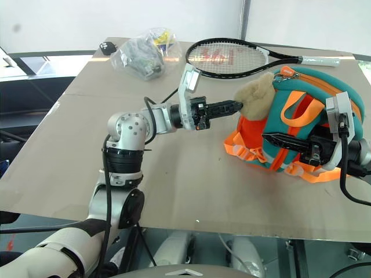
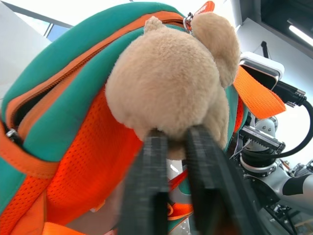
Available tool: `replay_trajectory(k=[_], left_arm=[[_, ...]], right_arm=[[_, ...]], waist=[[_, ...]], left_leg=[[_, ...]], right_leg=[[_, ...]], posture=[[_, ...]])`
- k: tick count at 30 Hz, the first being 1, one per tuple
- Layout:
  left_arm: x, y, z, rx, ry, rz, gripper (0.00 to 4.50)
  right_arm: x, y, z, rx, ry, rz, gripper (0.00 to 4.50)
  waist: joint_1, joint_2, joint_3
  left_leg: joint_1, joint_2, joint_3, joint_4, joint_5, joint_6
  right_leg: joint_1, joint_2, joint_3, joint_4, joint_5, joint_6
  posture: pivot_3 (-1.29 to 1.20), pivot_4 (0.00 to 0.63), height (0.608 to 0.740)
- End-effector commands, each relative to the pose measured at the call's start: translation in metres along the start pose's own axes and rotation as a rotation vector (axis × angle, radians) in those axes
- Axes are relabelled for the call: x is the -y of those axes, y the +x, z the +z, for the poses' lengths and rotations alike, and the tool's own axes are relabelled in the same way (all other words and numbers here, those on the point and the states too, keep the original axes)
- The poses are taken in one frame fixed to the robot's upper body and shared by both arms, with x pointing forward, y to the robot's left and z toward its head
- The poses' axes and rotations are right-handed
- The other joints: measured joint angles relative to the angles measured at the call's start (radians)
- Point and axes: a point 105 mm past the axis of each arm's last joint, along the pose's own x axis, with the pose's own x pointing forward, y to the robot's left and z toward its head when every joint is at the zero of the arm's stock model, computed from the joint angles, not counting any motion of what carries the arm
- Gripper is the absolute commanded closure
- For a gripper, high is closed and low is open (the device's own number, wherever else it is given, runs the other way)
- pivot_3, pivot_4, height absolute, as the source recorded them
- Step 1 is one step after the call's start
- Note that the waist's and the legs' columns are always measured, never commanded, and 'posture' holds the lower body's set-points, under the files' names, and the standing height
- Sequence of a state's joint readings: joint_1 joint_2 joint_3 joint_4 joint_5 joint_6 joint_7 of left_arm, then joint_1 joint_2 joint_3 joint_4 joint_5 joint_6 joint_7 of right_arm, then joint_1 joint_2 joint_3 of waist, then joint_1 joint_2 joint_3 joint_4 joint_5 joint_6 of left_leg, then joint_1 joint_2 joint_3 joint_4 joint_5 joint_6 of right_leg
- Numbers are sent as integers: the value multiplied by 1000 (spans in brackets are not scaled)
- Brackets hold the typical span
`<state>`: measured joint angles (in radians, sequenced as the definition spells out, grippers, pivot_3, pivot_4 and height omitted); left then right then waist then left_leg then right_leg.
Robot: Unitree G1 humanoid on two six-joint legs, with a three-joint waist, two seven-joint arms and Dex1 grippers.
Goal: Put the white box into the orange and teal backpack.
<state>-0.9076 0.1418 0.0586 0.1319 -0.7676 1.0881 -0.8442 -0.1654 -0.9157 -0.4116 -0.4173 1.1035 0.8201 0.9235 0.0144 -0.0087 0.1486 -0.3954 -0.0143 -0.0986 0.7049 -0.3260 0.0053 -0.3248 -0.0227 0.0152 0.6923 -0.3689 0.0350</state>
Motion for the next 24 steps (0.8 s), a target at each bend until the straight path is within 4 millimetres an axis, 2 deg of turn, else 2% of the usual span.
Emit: replay_trajectory(k=[1,2,6,9,12,14,18,23,24], left_arm=[[1,-8,17,42,70,3,4454],[-2,-12,19,49,77,22,4454],[-40,-43,20,11,205,221,4454],[-64,-57,18,-23,263,342,4454],[-77,-63,11,-26,247,392,4454],[-85,-67,1,-49,236,428,4454],[-107,-81,-34,-103,185,527,4454],[-102,-81,-76,-200,99,512,4454],[-104,-85,-92,-253,85,539,4454]], right_arm=[[0,-3,10,31,-69,-33,4500],[3,-4,11,38,-75,-49,4500],[34,-19,30,146,-113,-236,4500],[46,-35,49,257,-106,-313,4500],[52,-46,61,316,-108,-359,4500],[55,-51,66,345,-98,-378,4500],[63,-63,73,379,-102,-446,4500],[75,-71,72,377,-113,-536,4500],[76,-72,72,382,-114,-550,4500]], waist=[[-1,0,0],[-1,0,0],[-6,0,0],[-7,0,0],[-3,0,0],[-3,0,0],[-4,0,0],[-4,0,0],[-4,1,0]], left_leg=[[0,0,0,0,0,0],[0,0,0,0,0,0],[2,1,2,-1,0,0],[4,1,4,-1,0,0],[3,1,3,-1,0,0],[2,0,3,-1,0,0],[0,0,5,-1,0,0],[0,1,5,-1,0,0],[0,1,5,-1,0,0]], right_leg=[[0,0,0,0,0,0],[0,0,0,0,0,0],[0,1,1,0,0,0],[0,1,1,0,0,0],[-1,1,0,0,0,0],[-2,1,0,0,0,0],[-4,1,1,1,0,0],[-5,0,1,2,0,0],[-5,-1,2,2,0,0]], posture=[[0,150,740],[0,150,740],[0,150,740],[0,150,740],[0,150,740],[0,150,740],[0,150,740],[0,150,740],[0,150,740]])
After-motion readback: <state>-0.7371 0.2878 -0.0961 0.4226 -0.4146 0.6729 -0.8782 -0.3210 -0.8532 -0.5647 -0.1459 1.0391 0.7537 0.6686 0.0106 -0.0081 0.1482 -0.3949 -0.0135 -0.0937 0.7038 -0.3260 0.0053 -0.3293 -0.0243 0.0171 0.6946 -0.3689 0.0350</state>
